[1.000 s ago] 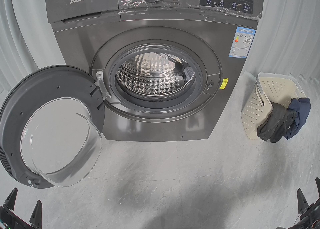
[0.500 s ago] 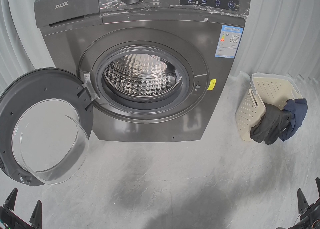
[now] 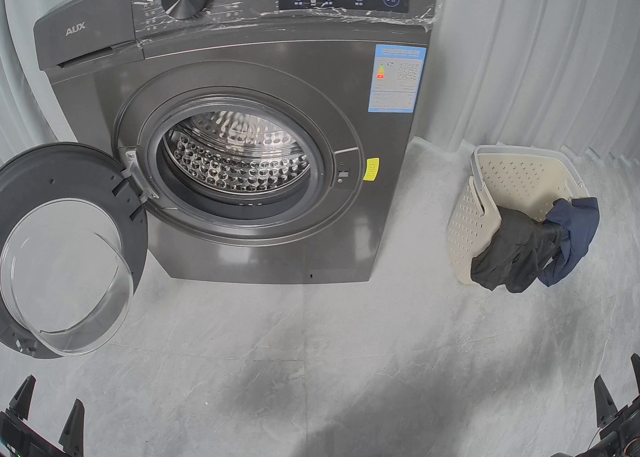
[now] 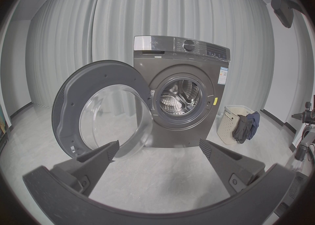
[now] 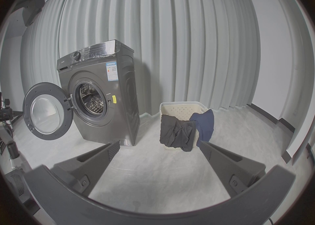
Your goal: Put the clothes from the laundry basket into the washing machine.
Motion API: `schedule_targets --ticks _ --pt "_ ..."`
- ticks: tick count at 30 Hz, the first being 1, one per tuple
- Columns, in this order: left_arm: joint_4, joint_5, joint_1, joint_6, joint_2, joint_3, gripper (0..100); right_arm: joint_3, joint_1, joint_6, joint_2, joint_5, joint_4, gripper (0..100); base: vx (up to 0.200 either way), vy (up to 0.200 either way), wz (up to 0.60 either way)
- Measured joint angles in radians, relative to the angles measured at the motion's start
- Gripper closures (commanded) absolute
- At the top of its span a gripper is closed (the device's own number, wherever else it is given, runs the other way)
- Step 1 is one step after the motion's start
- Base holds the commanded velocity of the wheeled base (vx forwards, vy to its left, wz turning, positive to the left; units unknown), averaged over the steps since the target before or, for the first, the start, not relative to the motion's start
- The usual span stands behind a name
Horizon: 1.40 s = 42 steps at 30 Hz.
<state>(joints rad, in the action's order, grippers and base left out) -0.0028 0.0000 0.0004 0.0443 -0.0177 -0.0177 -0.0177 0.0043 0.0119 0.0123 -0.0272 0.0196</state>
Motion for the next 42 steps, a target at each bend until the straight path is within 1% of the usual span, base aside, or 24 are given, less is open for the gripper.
schedule_targets --ticks 13,22,40,42 --pt "0.0 -0.002 0.0 -0.001 0.0 0.0 0 0.0 0.0 0.0 0.001 0.0 0.0 0 0.0 -0.2 0.0" --pt "-0.001 -0.001 0.0 -0.003 0.0 0.0 0 0.0 0.0 -0.011 0.001 0.007 0.0 0 0.0 0.0 0.0" --pt "-0.001 0.0 0.0 -0.002 0.0 0.0 0 0.0 0.0 -0.01 0.002 0.008 0.0 0 0.0 -0.2 0.0" --pt "-0.001 0.0 0.0 -0.002 0.0 0.0 0 0.0 0.0 -0.011 0.002 0.007 0.0 0 0.0 0.0 0.0"
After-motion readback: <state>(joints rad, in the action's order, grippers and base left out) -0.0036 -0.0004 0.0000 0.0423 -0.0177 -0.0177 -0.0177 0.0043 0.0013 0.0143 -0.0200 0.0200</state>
